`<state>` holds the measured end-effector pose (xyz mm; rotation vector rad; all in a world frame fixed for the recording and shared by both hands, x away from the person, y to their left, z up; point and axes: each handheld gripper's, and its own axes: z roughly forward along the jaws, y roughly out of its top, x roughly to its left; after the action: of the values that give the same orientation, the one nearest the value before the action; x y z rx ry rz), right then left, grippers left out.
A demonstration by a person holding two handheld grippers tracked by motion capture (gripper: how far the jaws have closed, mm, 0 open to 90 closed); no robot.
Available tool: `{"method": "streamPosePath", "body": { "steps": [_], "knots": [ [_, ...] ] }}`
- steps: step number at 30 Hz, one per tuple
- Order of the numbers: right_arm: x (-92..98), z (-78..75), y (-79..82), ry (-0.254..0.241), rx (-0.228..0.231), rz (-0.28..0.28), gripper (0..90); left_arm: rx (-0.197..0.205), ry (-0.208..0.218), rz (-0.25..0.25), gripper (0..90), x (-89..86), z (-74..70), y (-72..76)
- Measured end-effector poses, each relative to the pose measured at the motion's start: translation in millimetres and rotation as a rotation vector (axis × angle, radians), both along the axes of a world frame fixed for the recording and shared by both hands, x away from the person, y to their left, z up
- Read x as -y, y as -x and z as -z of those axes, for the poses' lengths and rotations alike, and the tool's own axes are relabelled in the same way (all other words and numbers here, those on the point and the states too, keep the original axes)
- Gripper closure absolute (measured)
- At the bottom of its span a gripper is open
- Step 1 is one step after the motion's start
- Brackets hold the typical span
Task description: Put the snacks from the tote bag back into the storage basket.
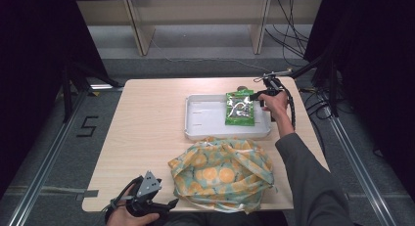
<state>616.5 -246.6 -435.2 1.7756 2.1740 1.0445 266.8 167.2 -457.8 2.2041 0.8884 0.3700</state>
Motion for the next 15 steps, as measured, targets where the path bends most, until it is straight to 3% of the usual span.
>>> {"method": "streamPosePath", "body": {
  "steps": [3, 4, 5, 6, 7, 8, 9, 10, 11, 12, 13, 14, 15],
  "knots": [
    [4.6, -0.1, -0.4, -0.01, 0.016, -0.023, 65.9, 0.005, 0.022, -0.018, 16.9, 1.4, 1.1, 0.4],
    [6.3, 3.0, -2.1, -0.028, 0.072, -0.034, 65.8, 0.002, 0.027, -0.019, 16.9, 1.5, 1.2, 0.5],
    [6.5, -0.6, -0.1, -0.021, 0.026, -0.017, 65.7, -0.003, 0.009, -0.007, 16.9, 0.3, 0.4, 0.3],
    [4.8, -3.8, 2.4, -0.045, -0.014, 0.014, 65.7, -0.004, -0.005, 0.001, 16.9, -0.5, -0.1, -0.1],
    [7.7, -5.2, 3.1, -0.05, -0.005, 0.009, 65.6, 0.001, 0.016, -0.011, 16.9, 0.7, 0.8, 0.3],
    [9.2, -7.1, 3.6, -0.012, 0.003, 0.01, 65.6, 0.003, 0.025, -0.018, 16.9, 1.4, 1.2, 0.4],
    [9.2, -7.1, 3.6, -0.012, 0.003, 0.01, 65.6, 0.001, 0.024, -0.016, 16.9, 1.2, 1.1, 0.4],
    [10.1, -8.3, 3.8, -0.022, 0.006, 0.007, 65.4, -0.003, -0.003, 0.002, 16.9, -0.7, 0.1, -0.1],
    [12.1, -9.9, 4.5, -0.015, 0.006, 0.001, 65.4, -0.003, 0.004, -0.004, 16.9, -0.3, 0.4, 0.1],
    [10.8, -11.6, 6.6, -0.046, -0.008, 0.027, 65.3, -0.002, -0.003, -0.001, 16.9, -0.6, 0.1, -0.2],
    [14.4, -11.2, 6.2, -0.01, 0.028, -0.004, 65.3, -0.001, 0.005, -0.007, 16.9, -0.1, 0.4, 0.0],
    [14.2, -13.9, 7.6, -0.031, 0.014, -0.004, 65.3, -0.002, 0.01, -0.008, 16.9, 0.0, 0.5, 0.2],
    [17.7, -13.7, 7.6, -0.063, 0.066, -0.046, 65.4, 0.0, -0.032, 0.014, 16.9, -2.6, -1.1, -1.0]
  ]
}}
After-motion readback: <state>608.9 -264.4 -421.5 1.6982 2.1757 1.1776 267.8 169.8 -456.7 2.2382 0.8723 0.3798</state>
